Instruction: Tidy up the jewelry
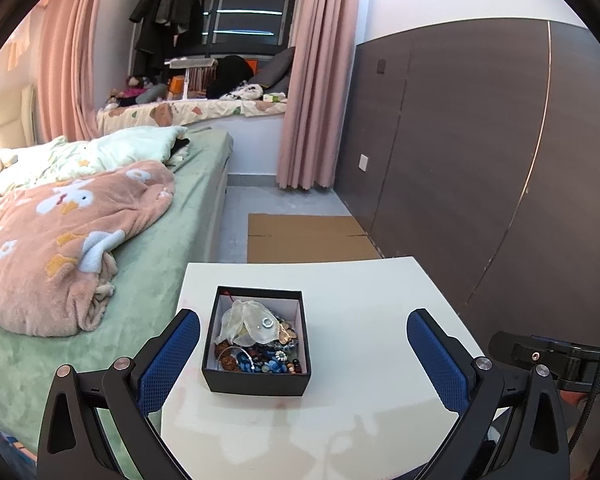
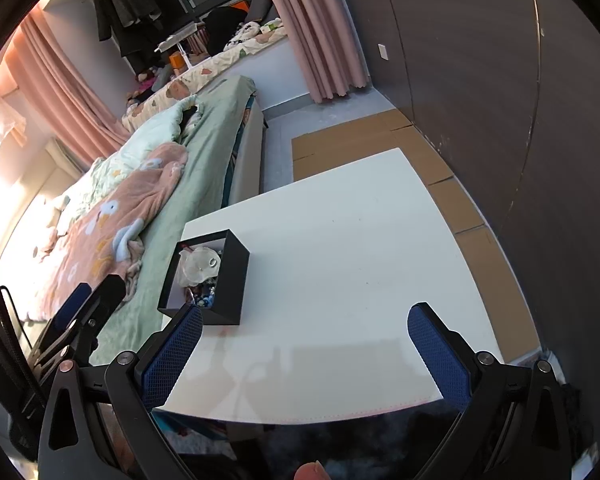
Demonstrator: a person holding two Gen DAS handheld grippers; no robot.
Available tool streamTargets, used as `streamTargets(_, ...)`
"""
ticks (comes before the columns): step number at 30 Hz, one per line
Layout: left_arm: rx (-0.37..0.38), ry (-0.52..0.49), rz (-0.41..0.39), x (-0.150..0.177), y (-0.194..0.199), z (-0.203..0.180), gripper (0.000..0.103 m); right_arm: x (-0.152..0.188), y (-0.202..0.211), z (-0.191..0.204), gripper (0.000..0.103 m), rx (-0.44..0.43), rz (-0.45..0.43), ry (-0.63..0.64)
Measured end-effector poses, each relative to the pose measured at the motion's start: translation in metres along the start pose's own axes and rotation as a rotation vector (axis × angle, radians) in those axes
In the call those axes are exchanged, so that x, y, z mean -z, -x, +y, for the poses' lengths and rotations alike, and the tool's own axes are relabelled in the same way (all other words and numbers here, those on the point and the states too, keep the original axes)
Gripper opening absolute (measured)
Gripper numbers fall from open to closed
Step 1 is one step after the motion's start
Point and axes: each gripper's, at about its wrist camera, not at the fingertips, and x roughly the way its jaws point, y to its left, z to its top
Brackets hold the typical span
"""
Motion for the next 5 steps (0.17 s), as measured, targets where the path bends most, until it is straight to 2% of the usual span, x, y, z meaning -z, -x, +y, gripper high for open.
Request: streamTargets(5, 0.010, -0.009, -0.004, 0.0004, 0.0014, -0.0021, 0.103, 0.0003, -0.0003, -0.0005, 0.103, 0.001, -0.001, 0.000)
